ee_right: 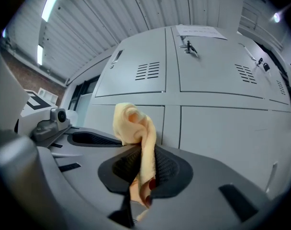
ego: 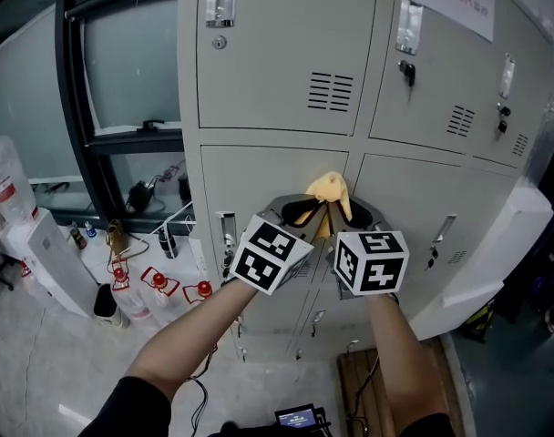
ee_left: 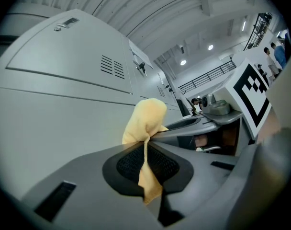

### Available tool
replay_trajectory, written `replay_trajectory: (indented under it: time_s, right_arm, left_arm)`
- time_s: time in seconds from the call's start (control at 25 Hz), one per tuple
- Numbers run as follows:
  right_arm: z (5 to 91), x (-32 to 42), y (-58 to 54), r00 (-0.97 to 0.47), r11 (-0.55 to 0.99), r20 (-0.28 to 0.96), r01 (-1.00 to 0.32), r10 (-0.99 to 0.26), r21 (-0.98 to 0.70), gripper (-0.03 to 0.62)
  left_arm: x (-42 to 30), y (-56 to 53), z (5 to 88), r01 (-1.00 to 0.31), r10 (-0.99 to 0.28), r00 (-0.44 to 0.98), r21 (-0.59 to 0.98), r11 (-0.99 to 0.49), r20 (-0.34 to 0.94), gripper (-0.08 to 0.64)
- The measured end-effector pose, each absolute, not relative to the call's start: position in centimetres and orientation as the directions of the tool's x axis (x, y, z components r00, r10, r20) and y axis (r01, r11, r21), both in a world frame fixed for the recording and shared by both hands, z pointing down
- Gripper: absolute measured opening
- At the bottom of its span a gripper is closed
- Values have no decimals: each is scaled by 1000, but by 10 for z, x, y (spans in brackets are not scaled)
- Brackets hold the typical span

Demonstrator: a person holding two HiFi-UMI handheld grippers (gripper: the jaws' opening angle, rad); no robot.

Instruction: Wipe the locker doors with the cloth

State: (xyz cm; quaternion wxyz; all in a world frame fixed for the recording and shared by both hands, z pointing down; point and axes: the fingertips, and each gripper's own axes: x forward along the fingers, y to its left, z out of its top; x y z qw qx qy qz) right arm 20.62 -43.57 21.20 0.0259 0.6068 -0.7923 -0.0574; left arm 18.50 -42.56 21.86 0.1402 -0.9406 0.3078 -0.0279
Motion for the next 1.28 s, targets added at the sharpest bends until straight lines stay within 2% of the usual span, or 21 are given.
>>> replay_trajectory:
  time_s: [0.28,0.72,1.0,1.28]
  right_arm:
    - [207,150,-435,-344,337,-36,-932,-938,132,72]
    - [245,45,-442,-464,463,26,-874,-885,145,72]
    - [279,10,-445,-480,486,75,-860,-874,157,72]
    - [309,6,-459,-437,449,105,-879,-893,162,72]
  left_arm:
    - [130,-423,214,-623,-637,769,-287,-728,-55,32]
    - [27,-427,252,-715,-737,676,-248,-654,-6,32]
    - [-7,-429,287,-739,-764,645,-226,-635,39,32]
    - [-13,-444,317,-744,-776,625,-233,-626,89,32]
